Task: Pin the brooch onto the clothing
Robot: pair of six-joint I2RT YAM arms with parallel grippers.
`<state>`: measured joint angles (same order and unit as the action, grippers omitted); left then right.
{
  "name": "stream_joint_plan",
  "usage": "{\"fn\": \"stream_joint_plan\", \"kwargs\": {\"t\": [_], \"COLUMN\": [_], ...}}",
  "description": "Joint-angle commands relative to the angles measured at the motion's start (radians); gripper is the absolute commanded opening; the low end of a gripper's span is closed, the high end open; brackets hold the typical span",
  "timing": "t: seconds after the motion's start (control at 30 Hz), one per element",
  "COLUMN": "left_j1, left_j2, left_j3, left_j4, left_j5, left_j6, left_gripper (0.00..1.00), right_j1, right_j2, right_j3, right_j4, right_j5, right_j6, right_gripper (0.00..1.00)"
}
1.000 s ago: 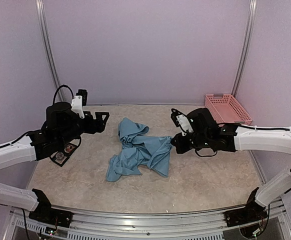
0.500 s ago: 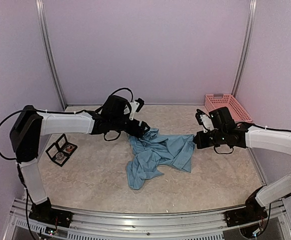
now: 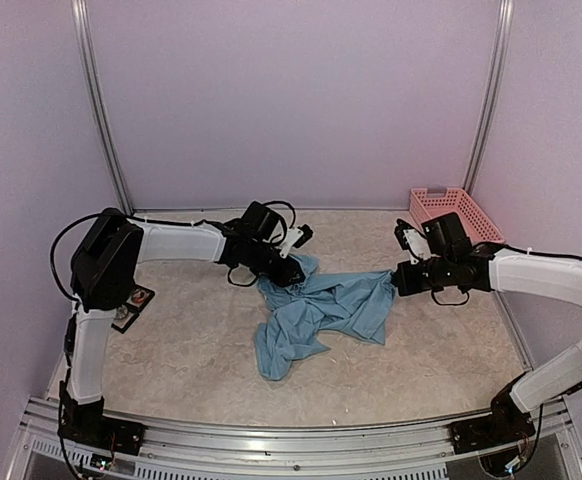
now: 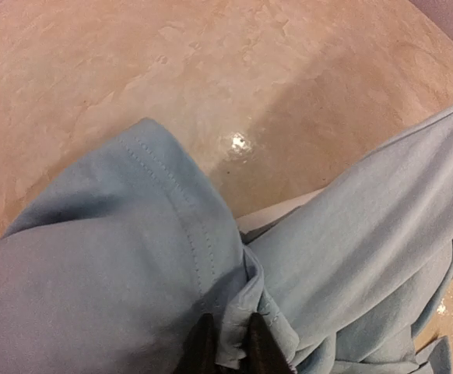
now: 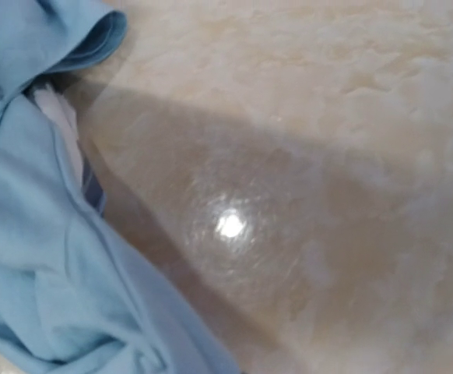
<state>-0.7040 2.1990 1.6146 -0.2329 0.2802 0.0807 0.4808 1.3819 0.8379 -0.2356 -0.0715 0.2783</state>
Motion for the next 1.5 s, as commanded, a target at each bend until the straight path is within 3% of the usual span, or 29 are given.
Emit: {"fn": "stream_joint_plan", "kwargs": {"t": [0.0,0.2,0.47,0.67,0.8,1.0,1.2,1.3,1.47], "left_j1": [0.101,0.113,0.086,-0.162,-0.257,-0.311,-0.303,-0.23,-0.001], "left_j2": [-0.069,-0.303,-0.632,-0.928,-1.11,-1.188,-1.165,-1.117,-0.946], "left_j3": [-0.088,-0.193,-0.074,-0.166,-0.234,-0.265,-0.27,-0.25,-0.11], "left_j4": [0.076,0.221,0.146,0.143,0.163,0.14,0.164,0.178,0.194], "left_j5": [0.104,0.02,-0.259,-0.538,-0.657,-0.773,-0.822,-0.802,-0.712], "left_j6": [-0.118,-0.171,-0.127,0.066,0.085,0.105,0.156,0.158,0.106], "left_gripper": [0.0,0.0,0.0,0.0,0.0,0.0,0.0,0.0,0.0], "right_j1": [-0.029,-0.043,-0.053,-0.053,-0.053,-0.053,-0.053,-0.053,-0.063], "right_j2": [-0.023,-0.015,-0.05,-0.25,-0.363,-0.411,-0.363,-0.278,-0.043], "right_j3": [0.055,0.228,0.686,0.726,0.697,0.684,0.679,0.699,0.823], "right_j4": [-0.001,-0.051,-0.179,-0.159,-0.176,-0.24,-0.218,-0.192,-0.139], "right_j5": [-0.008,-0.011,0.008,-0.179,-0.23,-0.197,-0.147,-0.114,0.067], "right_j6": [-0.05,-0.161,-0.325,-0.342,-0.326,-0.302,-0.311,-0.338,-0.415], "right_gripper": [0.0,0.0,0.0,0.0,0.0,0.0,0.0,0.0,0.0]}}
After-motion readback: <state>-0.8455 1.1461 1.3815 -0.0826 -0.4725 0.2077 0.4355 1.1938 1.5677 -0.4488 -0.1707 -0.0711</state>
